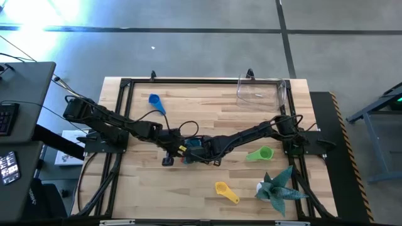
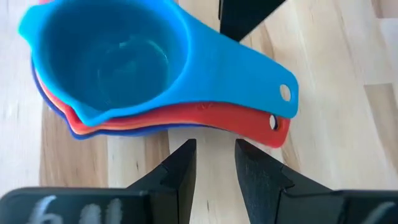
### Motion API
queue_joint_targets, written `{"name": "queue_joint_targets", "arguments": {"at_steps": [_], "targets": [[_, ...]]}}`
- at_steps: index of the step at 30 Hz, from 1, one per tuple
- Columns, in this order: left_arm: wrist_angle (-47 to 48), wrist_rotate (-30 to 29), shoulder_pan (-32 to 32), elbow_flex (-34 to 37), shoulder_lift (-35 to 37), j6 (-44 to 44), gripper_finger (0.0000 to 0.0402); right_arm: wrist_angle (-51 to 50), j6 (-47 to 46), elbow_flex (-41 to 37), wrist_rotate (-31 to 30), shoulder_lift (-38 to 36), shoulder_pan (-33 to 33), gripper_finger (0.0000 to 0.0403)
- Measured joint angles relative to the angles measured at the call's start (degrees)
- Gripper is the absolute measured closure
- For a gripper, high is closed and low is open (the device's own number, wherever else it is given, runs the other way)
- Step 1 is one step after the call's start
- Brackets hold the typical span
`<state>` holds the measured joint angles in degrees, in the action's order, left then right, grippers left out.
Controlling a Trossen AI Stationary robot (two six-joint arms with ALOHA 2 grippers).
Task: Nest measuring cups in basket
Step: Stack the light blue measuring cup on top of the red measuring cup
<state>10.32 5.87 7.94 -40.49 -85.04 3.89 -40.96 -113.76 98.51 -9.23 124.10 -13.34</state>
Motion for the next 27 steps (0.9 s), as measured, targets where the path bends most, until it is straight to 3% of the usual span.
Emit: {"name": "queue_joint_targets", "arguments": {"at_steps": [10,15,27], "targets": [[-0.1,2.6,0.0,0.2,0.8,0.3,0.03,1.1,-0.2,0.1,-1.8,0.6,-0.2,0.0314],[-1.2,2.5,0.0,0.2,0.1,0.5,0.03,7.0,0.7,0.0,-1.2,3.1,-0.3,0.0314],[-0.4,2.5,0.0,0.3,0.1,0.5,0.03,8.2,0.7,0.0,0.6,3.1,-0.2,0.0314]]}}
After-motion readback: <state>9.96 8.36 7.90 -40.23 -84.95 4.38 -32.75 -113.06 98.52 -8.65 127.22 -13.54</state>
